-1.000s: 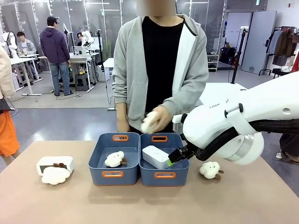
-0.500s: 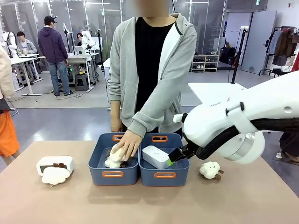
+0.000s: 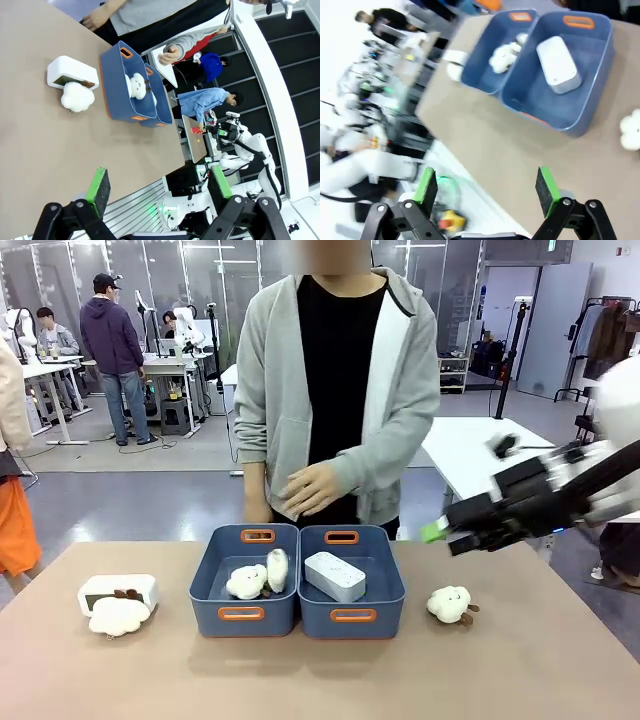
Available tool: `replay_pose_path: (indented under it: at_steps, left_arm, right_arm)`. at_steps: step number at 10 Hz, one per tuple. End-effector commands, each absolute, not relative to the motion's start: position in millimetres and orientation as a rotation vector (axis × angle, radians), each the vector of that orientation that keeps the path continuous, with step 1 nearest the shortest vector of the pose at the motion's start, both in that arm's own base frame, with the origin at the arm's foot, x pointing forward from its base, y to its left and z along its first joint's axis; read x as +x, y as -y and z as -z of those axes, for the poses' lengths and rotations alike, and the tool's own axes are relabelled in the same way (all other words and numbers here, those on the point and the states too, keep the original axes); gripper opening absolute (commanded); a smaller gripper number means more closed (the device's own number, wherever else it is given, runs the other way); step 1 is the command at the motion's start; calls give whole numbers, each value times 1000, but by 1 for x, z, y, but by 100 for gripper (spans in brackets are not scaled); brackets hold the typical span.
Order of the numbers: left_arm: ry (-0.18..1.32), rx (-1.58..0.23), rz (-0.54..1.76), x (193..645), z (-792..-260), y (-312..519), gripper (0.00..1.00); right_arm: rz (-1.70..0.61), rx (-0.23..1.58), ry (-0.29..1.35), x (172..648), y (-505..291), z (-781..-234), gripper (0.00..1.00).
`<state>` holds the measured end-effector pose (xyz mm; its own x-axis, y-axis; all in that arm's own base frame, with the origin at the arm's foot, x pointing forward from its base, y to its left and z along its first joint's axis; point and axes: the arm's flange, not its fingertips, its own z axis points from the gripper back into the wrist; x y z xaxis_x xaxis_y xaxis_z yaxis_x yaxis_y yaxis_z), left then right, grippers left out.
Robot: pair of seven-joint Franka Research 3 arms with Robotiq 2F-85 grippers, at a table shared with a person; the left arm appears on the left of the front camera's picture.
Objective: Sort the digital clocks into the basket.
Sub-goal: Pick up the Digital clock from the table and place it into the empty Plastic storage basket.
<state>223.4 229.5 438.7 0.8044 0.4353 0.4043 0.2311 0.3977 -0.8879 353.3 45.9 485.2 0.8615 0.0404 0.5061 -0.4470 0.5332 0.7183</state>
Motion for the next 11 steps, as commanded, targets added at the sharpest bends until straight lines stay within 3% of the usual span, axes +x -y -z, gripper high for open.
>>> replay_pose_path:
  at_steps: [1,3,6,7,8,11]
  left_arm:
    - [670,-1195,-133,223,-440,-231,100]
    - [670,-1195,-133,223,-440,-231,100]
    - [670,-1195,-133,223,-440,-231,100]
    - [670,-1195,-133,223,-440,-231,100]
    - [670,-1195,-133,223,-440,-231,100]
    - [670,-1195,-133,223,-440,-231,100]
  right_arm:
    - [-78,1268,468,319,30,-465,100]
    - [0,1399,530,278,100,-447,100]
    - [163,1400,598,208,181,-410,100]
    - [211,1346,616,207,186,-403,100]
    - [166,1434,582,238,206,-440,100]
    - [166,1434,582,238,206,-440,100]
